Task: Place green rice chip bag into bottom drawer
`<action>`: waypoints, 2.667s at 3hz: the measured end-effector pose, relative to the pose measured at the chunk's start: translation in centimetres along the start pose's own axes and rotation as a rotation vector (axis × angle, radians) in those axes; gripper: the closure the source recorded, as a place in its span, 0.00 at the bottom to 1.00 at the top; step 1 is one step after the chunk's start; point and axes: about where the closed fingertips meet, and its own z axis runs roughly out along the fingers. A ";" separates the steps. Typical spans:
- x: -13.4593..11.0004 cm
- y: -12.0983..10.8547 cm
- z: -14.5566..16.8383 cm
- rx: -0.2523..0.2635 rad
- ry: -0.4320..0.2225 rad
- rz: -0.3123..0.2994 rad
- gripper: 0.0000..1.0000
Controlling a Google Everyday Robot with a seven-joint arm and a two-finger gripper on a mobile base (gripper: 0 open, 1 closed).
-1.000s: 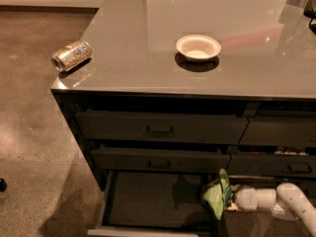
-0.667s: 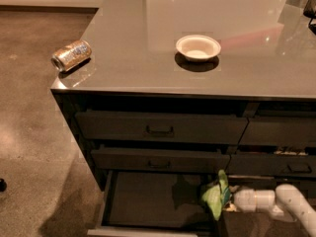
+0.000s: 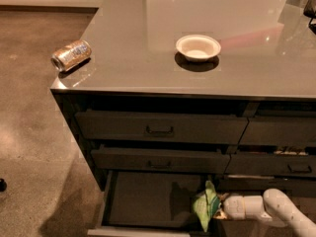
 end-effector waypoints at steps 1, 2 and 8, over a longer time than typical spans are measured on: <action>-0.1 3.1 2.7 -0.056 0.031 0.014 1.00; -0.1 5.1 5.2 -0.081 0.018 0.072 1.00; 3.6 0.3 13.7 0.087 0.162 0.201 0.59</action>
Offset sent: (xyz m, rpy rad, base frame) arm -0.0449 0.0727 -0.0682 -0.0117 0.1912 0.0197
